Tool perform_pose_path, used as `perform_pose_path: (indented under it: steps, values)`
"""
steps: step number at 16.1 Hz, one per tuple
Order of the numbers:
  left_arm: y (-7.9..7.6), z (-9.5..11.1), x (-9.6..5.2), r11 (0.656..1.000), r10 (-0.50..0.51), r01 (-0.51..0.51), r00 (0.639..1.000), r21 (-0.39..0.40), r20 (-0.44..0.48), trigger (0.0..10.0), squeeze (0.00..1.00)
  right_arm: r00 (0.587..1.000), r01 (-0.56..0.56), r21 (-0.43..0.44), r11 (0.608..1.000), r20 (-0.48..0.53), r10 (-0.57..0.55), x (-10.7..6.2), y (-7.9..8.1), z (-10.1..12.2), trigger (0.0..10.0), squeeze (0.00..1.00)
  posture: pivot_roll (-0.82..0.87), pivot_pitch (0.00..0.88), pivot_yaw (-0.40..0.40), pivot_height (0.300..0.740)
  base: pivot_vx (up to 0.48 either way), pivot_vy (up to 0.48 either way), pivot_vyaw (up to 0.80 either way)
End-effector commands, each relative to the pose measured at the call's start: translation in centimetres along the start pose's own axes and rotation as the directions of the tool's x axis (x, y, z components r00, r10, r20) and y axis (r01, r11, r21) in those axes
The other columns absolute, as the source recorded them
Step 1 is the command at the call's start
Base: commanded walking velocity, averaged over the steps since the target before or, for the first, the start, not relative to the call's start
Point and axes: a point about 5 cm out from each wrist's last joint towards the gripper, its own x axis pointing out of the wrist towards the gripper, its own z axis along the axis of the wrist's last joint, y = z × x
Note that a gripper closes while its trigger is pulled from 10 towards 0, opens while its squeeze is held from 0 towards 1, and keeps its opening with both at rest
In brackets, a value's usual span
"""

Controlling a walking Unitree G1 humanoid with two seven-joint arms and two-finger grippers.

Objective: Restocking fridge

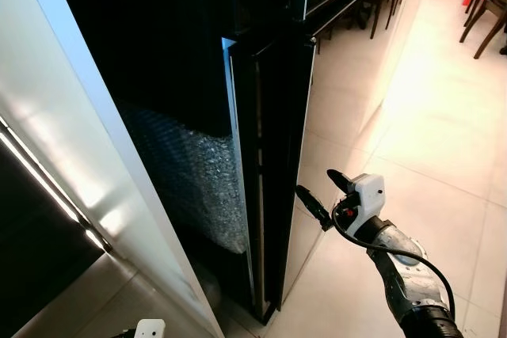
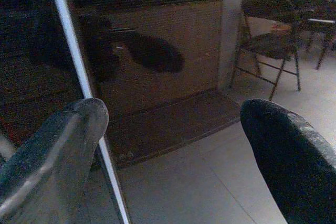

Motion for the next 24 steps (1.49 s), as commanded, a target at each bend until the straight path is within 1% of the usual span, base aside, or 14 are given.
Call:
perform_pose_path:
  steps: [1, 3, 6, 8, 10, 11, 13, 15, 16, 18, 20, 22, 23, 24]
  values:
    - [0.3, -0.2, -0.1, 1.0, 0.006, -0.006, 1.0, 0.01, -0.013, 10.0, 0.0, 1.0, -0.03, -0.013, 0.999, 0.008, 0.03, 1.1, 0.7, 0.8, 10.0, 0.0, -0.05, 0.0, 0.035, 0.74, 0.0, 0.0, 0.0]
    - [0.2, -0.2, -0.1, 1.0, 0.007, -0.007, 1.0, 0.006, -0.011, 10.0, 0.0, 0.998, -0.069, -0.02, 0.997, -0.01, 0.068, 1.9, 1.4, 1.0, 10.0, 0.0, -0.04, 0.0, 0.034, 0.74, 0.0, 0.0, 0.0]
    - [0.3, -0.1, 0.0, 1.0, 0.009, -0.009, 1.0, 0.004, -0.01, 10.0, 0.0, 0.995, -0.093, -0.019, 0.996, -0.023, 0.092, 3.2, 1.9, 1.2, 10.0, 0.0, -0.04, 0.0, 0.033, 0.74, 0.0, 0.0, 0.0]
    - [0.2, -0.1, 0.0, 1.0, 0.009, -0.009, 1.0, 0.004, -0.009, 10.0, 0.0, 0.994, -0.106, -0.021, 0.994, -0.025, 0.106, 3.6, 2.2, 1.3, 10.0, 0.0, -0.04, 0.0, 0.031, 0.74, 0.0, 0.0, 0.0]
    - [0.2, -0.1, 0.0, 1.0, 0.011, -0.011, 1.0, 0.0, -0.007, 10.0, 0.0, 0.998, -0.064, -0.028, 0.998, -0.019, 0.063, 3.5, 1.6, 1.5, 10.0, 0.0, -0.03, 0.0, 0.026, 0.74, 0.0, 0.0, 0.0]
    - [0.2, -0.1, 0.0, 1.0, 0.013, -0.013, 1.0, -0.002, -0.006, 10.0, 0.0, 1.0, -0.024, -0.026, 0.999, -0.018, 0.024, 2.8, 1.1, 1.3, 10.0, 0.0, -0.03, 0.0, 0.023, 0.74, 0.0, 0.0, 0.0]
    - [0.2, -0.2, -0.1, 1.0, 0.017, -0.017, 1.0, -0.005, -0.008, 10.0, 0.0, 0.998, 0.057, 0.013, 0.998, -0.007, -0.057, 0.3, -0.3, 0.7, 10.0, 0.0, -0.03, 0.0, 0.022, 0.74, 0.0, 0.0, 0.0]
    - [0.3, -0.3, -0.1, 1.0, 0.017, -0.017, 1.0, -0.003, -0.012, 10.0, 0.0, 0.994, 0.107, 0.022, 0.994, -0.008, -0.107, -1.8, -1.3, 0.2, 10.0, 0.0, -0.04, 0.0, 0.024, 0.74, 0.0, 0.0, 0.0]
    - [0.2, -0.4, -0.1, 1.0, 0.016, -0.016, 1.0, 0.0, -0.014, 10.0, 0.0, 0.992, 0.123, 0.026, 0.992, -0.008, -0.123, -2.5, -1.6, 0.0, 10.0, 0.0, -0.05, 0.0, 0.023, 0.74, 0.0, 0.0, 0.0]
    - [0.2, -0.5, -0.1, 1.0, 0.013, -0.013, 1.0, 0.005, -0.017, 10.0, 0.0, 0.976, 0.22, 0.078, 0.973, -0.016, -0.219, -5.0, -3.2, -0.8, 10.0, 0.0, -0.05, 0.0, 0.02, 0.74, 0.0, 0.0, 0.0]
    - [0.2, -0.5, -0.1, 1.0, 0.012, -0.012, 1.0, 0.007, -0.017, 10.0, 0.0, 0.956, 0.293, 0.122, 0.948, -0.031, -0.291, -6.3, -4.3, -1.6, 10.0, 0.0, -0.05, 0.0, 0.021, 0.74, 0.0, 0.0, 0.0]
    - [0.1, -0.5, -0.1, 1.0, 0.01, -0.01, 1.0, 0.012, -0.018, 10.0, 0.0, 0.901, 0.432, 0.156, 0.888, -0.109, -0.42, -8.1, -5.6, -3.6, 10.0, 0.0, -0.05, 0.0, 0.02, 0.74, 0.0, 0.0, 0.0]
    - [0.1, -0.5, -0.1, 1.0, 0.013, -0.013, 1.0, 0.012, -0.017, 10.0, 0.0, 0.787, 0.596, 0.169, 0.785, -0.319, -0.529, -11.1, -6.0, -7.8, 10.0, 0.0, -0.05, 0.0, 0.022, 0.74, 0.0, 0.0, 0.0]
    - [0.1, -0.5, -0.1, 1.0, 0.014, -0.013, 1.0, 0.012, -0.016, 10.0, 0.0, 0.746, 0.633, 0.163, 0.757, -0.39, -0.54, -12.0, -5.8, -9.1, 10.0, 0.0, -0.05, 0.0, 0.022, 0.74, 0.0, 0.0, 0.0]
